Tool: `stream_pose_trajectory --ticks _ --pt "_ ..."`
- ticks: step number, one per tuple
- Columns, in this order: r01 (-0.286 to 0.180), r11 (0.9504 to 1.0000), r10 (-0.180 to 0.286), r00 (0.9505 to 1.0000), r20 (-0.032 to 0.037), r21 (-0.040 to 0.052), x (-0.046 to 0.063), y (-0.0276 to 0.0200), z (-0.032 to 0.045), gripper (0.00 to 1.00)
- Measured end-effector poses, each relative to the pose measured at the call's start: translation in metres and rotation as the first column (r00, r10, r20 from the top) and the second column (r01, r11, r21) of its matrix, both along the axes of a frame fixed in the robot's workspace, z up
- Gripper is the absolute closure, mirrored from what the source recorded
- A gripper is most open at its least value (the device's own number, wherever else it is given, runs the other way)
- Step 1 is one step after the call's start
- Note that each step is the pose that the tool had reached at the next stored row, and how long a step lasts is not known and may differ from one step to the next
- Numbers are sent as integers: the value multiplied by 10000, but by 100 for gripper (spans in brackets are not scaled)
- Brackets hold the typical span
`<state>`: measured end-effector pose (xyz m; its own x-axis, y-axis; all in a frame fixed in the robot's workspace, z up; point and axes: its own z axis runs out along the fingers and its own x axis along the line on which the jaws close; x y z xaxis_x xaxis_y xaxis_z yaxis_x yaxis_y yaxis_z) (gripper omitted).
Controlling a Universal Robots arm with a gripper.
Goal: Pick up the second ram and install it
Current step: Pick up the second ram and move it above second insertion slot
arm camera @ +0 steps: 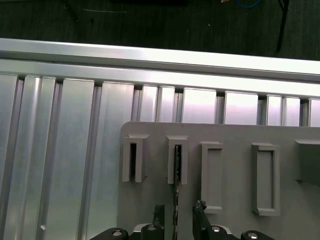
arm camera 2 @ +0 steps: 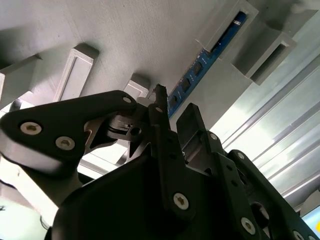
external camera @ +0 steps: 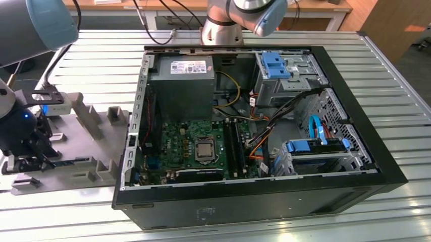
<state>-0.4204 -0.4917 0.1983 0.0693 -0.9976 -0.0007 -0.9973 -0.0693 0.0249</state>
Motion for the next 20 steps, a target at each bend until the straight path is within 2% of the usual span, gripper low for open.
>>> stream_pose_trajectory --ticks 15,17,18,20 --pt "-3 10000 3 10000 0 0 -2 0 -24 64" --pt "-3 10000 3 10000 0 0 -2 0 -24 66" --pt "-2 10000 2 10000 0 0 -2 0 -24 73" --pt "-2 10000 2 10000 0 0 -2 0 -24 73"
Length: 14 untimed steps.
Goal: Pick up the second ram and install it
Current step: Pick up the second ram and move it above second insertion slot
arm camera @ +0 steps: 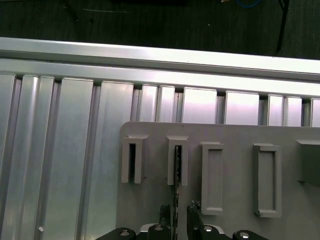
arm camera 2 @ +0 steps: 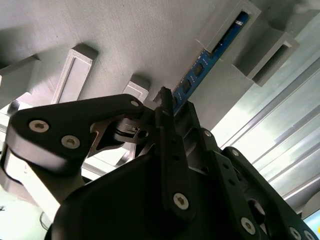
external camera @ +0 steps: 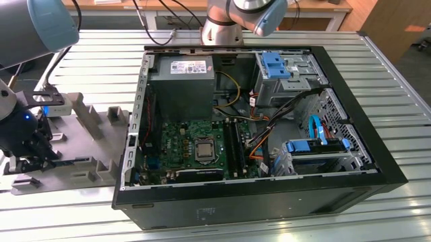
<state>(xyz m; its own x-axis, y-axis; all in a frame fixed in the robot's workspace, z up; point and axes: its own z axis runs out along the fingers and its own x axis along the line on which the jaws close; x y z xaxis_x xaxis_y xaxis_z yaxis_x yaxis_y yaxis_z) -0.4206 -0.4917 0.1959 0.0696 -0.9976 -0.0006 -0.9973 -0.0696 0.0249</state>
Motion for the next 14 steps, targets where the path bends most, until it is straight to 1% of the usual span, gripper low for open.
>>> stream_pose_trajectory --ticks 2,4,6,10,14 --pt "0 10000 0 10000 -1 -1 0 0 8 73" --pt "0 10000 0 10000 0 0 0 0 34 73" --pt "1 10000 -1 10000 4 3 3 1 36 73" --pt "16 10000 -16 10000 1 1 52 0 38 73" --pt "18 10000 -18 10000 1 1 52 0 38 73"
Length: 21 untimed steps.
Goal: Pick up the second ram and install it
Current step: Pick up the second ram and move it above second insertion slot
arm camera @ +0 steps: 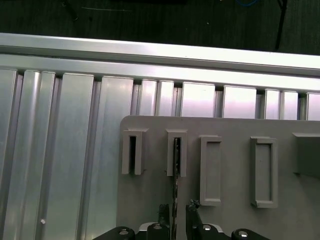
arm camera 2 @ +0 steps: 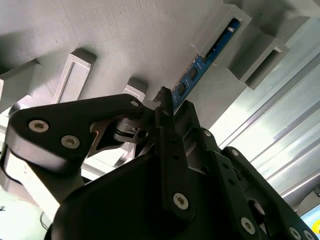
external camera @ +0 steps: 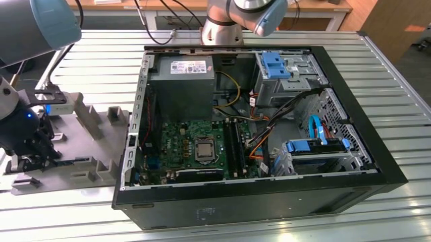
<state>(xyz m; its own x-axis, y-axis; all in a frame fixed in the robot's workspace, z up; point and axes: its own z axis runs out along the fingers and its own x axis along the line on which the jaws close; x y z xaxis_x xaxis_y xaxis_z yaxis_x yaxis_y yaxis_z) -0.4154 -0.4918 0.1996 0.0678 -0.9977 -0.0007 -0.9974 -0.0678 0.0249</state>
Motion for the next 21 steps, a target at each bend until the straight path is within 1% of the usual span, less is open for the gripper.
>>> stream_pose_trajectory --ticks 5,6,11,13,14,21 --pt "-1 10000 1 10000 0 0 1 0 0 74" --pt "-1 10000 1 10000 0 0 1 0 0 81" --pt "-1 10000 1 10000 0 -1 2 0 0 81" --pt "-1 10000 1 10000 -1 -1 2 0 0 83" --pt "-1 10000 1 10000 0 -1 2 0 0 89" --pt "-1 10000 1 10000 0 0 3 0 0 89"
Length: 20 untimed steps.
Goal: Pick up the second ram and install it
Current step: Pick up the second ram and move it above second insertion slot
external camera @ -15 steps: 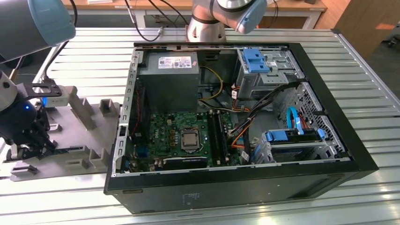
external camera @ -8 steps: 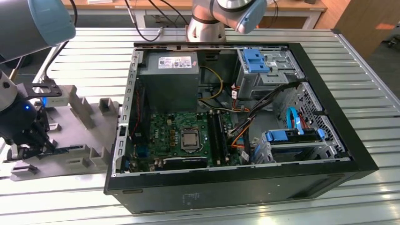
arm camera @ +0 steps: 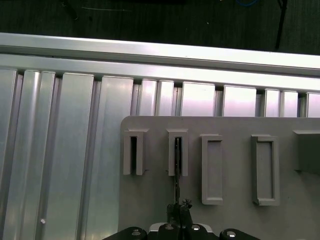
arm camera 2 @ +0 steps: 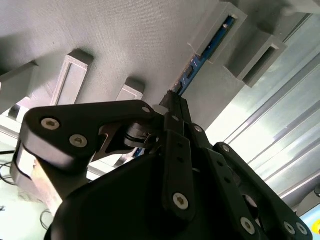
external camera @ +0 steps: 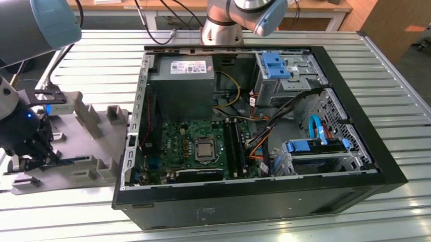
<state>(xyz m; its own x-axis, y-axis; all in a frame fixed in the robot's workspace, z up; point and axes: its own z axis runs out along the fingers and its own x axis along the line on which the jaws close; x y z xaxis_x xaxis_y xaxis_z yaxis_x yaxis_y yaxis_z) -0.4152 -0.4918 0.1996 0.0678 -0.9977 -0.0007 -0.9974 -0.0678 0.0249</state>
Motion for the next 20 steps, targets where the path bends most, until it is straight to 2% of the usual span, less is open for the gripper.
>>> stream_pose_trajectory --ticks 13,17,20 --pt "196 9998 -196 9998 0 0 2 0 0 89" --pt "196 9998 -196 9998 -1 -1 2 0 44 89" --pt "195 9998 -195 9998 0 0 2 0 44 89"
